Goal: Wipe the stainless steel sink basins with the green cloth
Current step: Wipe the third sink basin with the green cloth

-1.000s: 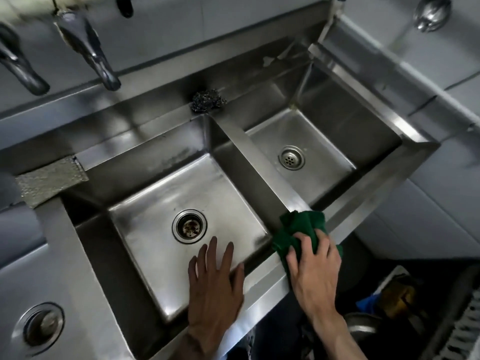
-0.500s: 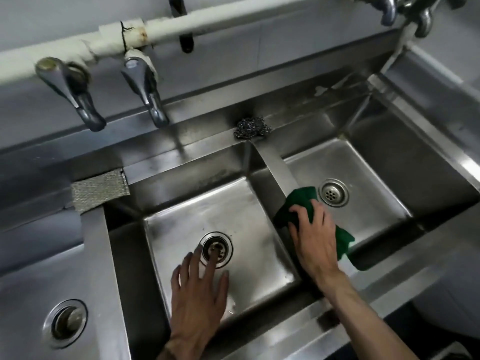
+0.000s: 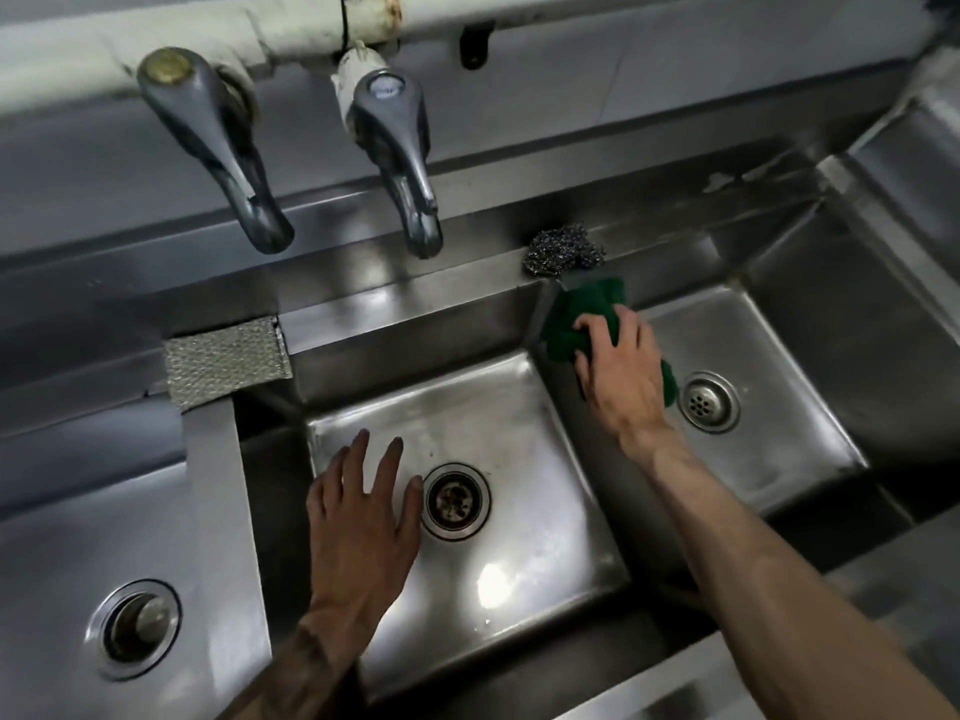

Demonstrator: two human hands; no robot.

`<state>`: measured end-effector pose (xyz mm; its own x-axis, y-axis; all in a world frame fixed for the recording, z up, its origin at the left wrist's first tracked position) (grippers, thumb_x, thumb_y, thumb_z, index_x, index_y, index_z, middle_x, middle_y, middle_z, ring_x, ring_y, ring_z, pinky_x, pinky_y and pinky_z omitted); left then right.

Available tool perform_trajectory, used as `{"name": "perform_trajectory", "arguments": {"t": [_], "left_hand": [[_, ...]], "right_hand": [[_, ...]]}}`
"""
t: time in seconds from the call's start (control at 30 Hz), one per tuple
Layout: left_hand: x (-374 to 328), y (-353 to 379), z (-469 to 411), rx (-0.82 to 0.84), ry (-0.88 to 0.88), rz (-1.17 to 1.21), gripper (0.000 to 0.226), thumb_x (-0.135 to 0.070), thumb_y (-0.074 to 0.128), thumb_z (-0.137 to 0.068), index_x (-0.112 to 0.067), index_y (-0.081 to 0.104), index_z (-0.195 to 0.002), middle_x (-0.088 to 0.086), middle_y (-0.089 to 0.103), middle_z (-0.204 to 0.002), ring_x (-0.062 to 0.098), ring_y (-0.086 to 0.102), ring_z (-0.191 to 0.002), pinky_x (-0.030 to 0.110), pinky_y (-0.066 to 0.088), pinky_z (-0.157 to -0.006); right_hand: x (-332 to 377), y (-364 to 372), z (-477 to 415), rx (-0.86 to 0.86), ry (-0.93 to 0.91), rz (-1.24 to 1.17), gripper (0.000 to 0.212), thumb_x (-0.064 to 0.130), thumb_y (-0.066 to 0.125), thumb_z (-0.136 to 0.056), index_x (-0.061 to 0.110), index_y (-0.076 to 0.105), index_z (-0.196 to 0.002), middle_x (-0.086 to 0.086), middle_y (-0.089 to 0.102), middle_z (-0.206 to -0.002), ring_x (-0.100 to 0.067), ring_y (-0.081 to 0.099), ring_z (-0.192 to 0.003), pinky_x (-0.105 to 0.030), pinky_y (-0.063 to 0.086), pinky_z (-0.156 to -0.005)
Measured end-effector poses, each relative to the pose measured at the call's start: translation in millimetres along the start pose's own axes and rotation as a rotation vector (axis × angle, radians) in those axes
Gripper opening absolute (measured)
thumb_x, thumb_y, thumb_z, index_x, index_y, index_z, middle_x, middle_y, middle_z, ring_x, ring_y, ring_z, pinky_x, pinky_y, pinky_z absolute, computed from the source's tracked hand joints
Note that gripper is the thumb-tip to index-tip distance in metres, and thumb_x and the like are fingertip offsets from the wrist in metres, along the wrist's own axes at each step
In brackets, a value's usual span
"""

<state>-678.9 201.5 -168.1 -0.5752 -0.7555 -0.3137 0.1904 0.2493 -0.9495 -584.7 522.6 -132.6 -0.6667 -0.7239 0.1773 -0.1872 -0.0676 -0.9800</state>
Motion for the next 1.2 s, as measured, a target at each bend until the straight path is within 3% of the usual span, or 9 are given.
{"name": "perform_trajectory", "arguments": {"t": [0.23,0.37,0.47,0.67,0.77,0.83,0.97,1.1,1.2], "left_hand": [[-37.7,8.3,9.1,0.080,0.036,0.142,0.057,-0.050,0.041,-0.102,-0.026,0.054,-0.152,0.011,0.041,-0.164,0.038,0.041,-0.147,0.059,0.038,-0.118],[-77.6,7.0,18.8,0.092,0.118,0.168,0.055,-0.048,0.040,-0.102,-0.023,0.062,-0.146,0.012,0.048,-0.160,0.039,0.050,-0.140,0.057,0.041,-0.115],[-104.1,4.5,23.1,0.092,0.161,0.189,0.053,-0.048,0.043,-0.102,-0.024,0.063,-0.145,0.012,0.052,-0.157,0.040,0.054,-0.136,0.055,0.041,-0.114],[-150.1,-1.2,20.3,0.070,0.170,0.224,0.053,-0.047,0.044,-0.102,-0.025,0.060,-0.148,0.011,0.053,-0.156,0.041,0.057,-0.134,0.058,0.050,-0.107],[-178.0,1.2,13.2,0.057,0.182,0.221,0.053,-0.046,0.046,-0.102,-0.023,0.060,-0.147,0.012,0.053,-0.157,0.039,0.056,-0.136,0.056,0.051,-0.108],[-198.0,5.0,8.6,0.050,0.197,0.213,0.052,-0.046,0.046,-0.102,-0.022,0.059,-0.146,0.013,0.051,-0.157,0.038,0.053,-0.138,0.055,0.049,-0.111],[-243.7,19.7,-4.4,0.026,0.190,0.205,0.053,-0.046,0.048,-0.103,-0.023,0.055,-0.150,0.014,0.050,-0.157,0.037,0.050,-0.141,0.054,0.046,-0.115],[-285.6,42.5,-32.2,-0.030,0.122,0.200,0.054,-0.046,0.045,-0.106,-0.024,0.051,-0.154,0.014,0.044,-0.163,0.033,0.040,-0.148,0.052,0.038,-0.120],[-301.6,53.8,-53.2,-0.074,0.039,0.137,0.054,-0.045,0.043,-0.105,-0.021,0.053,-0.152,0.016,0.045,-0.163,0.039,0.043,-0.148,0.053,0.037,-0.121]], "right_hand": [[-62.6,-24.7,175.3,0.055,0.173,0.099,0.044,0.023,0.073,-0.088,0.019,0.059,-0.129,-0.017,0.046,-0.139,-0.037,0.050,-0.122,-0.052,0.048,-0.100],[-76.5,-37.6,231.9,0.067,0.213,0.097,0.032,0.031,0.053,-0.094,0.022,0.058,-0.124,-0.018,0.048,-0.130,-0.040,0.052,-0.110,-0.050,0.046,-0.096],[-73.7,-49.1,224.0,0.087,0.225,-0.015,0.030,0.037,0.045,-0.097,0.028,0.054,-0.124,-0.011,0.051,-0.126,-0.034,0.050,-0.105,-0.044,0.043,-0.095],[-76.8,-99.3,184.5,0.017,0.277,-0.351,0.031,0.024,0.058,-0.099,0.038,0.050,-0.126,0.008,0.041,-0.126,-0.013,0.041,-0.111,-0.023,0.034,-0.101],[-86.2,-120.3,157.6,-0.011,0.261,-0.431,0.034,0.023,0.058,-0.099,0.043,0.047,-0.125,0.011,0.039,-0.125,-0.010,0.041,-0.118,-0.003,0.026,-0.099],[-95.8,-129.5,140.0,-0.014,0.241,-0.472,0.034,0.020,0.059,-0.100,0.041,0.048,-0.124,0.010,0.039,-0.126,-0.011,0.042,-0.119,0.004,0.024,-0.097],[-121.0,-129.4,106.6,0.036,0.163,-0.528,0.031,0.018,0.057,-0.100,0.035,0.048,-0.124,0.001,0.042,-0.126,-0.011,0.041,-0.115,0.006,0.028,-0.092],[-157.6,-113.5,67.8,0.075,0.032,-0.555,0.033,0.020,0.055,-0.100,0.039,0.045,-0.126,0.011,0.039,-0.121,-0.009,0.042,-0.113,0.004,0.029,-0.092],[-179.1,-98.2,42.4,0.158,-0.051,-0.583,0.037,0.011,0.059,-0.098,0.030,0.048,-0.128,0.001,0.041,-0.125,-0.004,0.039,-0.112,0.007,0.030,-0.089]]}}
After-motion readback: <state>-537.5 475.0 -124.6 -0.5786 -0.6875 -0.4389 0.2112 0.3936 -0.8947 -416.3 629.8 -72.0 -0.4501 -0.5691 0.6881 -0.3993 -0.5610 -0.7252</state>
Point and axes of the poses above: each hand's wrist, its own z-axis away from the middle knuckle, its own y-axis out of the palm, x = y × z, the point moved 9 cm from there along -z, towards the middle knuckle
